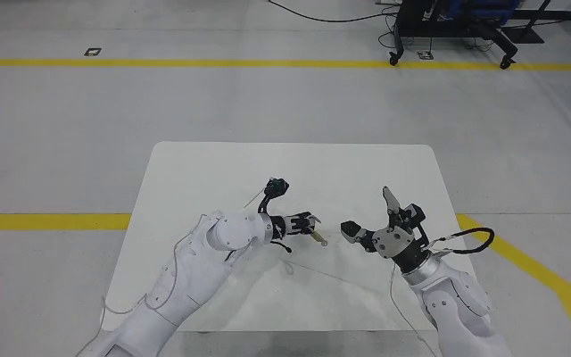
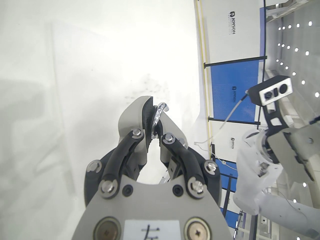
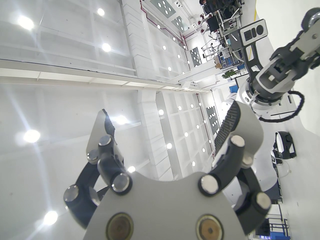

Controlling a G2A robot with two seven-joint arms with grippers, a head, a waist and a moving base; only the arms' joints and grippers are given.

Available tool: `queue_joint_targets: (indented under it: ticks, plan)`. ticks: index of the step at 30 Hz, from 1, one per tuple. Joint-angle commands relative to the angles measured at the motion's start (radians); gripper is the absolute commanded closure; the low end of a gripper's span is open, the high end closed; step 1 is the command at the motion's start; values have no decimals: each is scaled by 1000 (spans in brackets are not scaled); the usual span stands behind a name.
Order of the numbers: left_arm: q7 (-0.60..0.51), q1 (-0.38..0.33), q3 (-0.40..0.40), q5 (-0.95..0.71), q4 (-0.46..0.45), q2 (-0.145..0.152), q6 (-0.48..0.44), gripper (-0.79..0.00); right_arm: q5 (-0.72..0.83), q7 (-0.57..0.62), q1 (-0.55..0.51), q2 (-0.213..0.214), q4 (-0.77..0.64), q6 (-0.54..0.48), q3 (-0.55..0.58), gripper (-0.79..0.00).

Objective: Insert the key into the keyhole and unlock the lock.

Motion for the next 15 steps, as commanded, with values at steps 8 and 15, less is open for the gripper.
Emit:
queue_joint_targets:
  ticks: [8,15]
  plan:
    - [-66,-57,57,89,69,-13,64,-785,0,0,0,0,0,0,0,-785]
    - [-22,-38,-4,48,24,-5,15,-785,0,0,0,0,0,0,0,-785]
